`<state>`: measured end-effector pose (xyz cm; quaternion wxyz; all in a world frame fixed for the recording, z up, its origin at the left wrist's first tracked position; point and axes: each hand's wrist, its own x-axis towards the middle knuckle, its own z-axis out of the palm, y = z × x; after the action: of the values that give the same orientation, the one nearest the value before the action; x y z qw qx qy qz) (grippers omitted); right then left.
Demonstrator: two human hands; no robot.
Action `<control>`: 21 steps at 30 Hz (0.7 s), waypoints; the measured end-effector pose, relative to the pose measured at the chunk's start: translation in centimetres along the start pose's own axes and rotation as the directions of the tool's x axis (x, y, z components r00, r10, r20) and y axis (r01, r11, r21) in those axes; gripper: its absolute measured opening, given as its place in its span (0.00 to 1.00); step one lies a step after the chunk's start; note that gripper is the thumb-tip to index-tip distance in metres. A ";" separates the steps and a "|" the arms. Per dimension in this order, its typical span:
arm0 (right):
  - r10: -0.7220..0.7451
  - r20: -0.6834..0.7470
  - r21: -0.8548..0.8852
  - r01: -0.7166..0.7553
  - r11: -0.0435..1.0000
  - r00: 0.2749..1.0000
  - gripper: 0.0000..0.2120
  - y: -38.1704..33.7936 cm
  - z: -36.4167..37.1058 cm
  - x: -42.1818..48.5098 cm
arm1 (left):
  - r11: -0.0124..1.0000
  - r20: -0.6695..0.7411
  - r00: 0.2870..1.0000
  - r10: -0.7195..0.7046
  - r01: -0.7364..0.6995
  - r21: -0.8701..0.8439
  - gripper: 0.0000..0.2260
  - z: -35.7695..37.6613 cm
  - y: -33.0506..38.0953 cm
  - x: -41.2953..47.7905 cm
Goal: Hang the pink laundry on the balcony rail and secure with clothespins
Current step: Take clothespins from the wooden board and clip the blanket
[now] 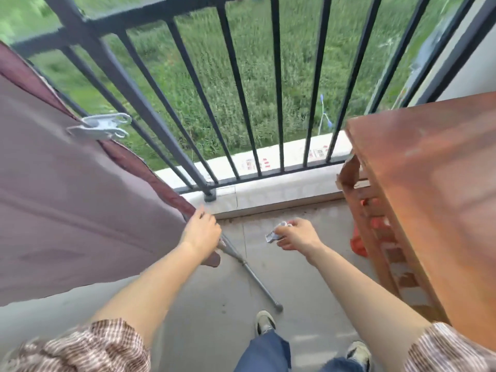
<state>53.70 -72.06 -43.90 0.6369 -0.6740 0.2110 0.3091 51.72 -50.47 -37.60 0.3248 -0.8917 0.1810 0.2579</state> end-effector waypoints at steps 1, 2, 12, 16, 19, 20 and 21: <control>-0.001 0.012 0.003 0.001 1.000 1.000 0.07 -0.4 1.7 0.3 | 0.999 -0.009 1.000 0.005 -0.005 0.047 0.16 0.7 -1.5 -0.1; -0.002 0.027 0.006 0.002 1.000 1.000 0.06 -0.6 3.2 0.7 | 0.995 -0.017 1.000 0.009 -0.008 0.104 0.16 1.2 -2.8 -0.3; -0.014 0.079 0.011 0.013 1.000 0.997 0.04 -0.4 9.6 1.8 | 0.966 -0.117 0.985 0.124 -0.093 0.240 0.14 2.5 -6.3 0.5; -0.059 0.061 -0.035 0.061 0.998 0.996 0.04 -0.3 8.9 2.4 | 0.959 -0.168 0.974 0.153 -0.106 0.264 0.16 1.6 -6.6 1.7; -0.066 0.028 -0.127 0.069 0.989 0.997 0.11 -0.1 9.0 2.9 | 0.959 -0.122 0.988 0.094 -0.057 0.277 0.16 0.8 -7.2 2.6; -0.063 0.021 -0.139 0.065 0.988 0.998 0.13 0.0 9.1 3.2 | 0.970 -0.097 0.992 0.076 -0.051 0.237 0.15 0.6 -7.3 2.8; -0.064 0.017 -0.145 0.066 0.987 0.998 0.15 0.1 9.2 3.4 | 0.984 -0.070 0.995 0.072 -0.059 0.168 0.14 0.4 -7.5 3.0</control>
<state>54.74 -62.56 -46.24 0.5970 -0.7233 0.1618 0.3069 57.65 -45.22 -35.95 0.3819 -0.8644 0.2432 0.2184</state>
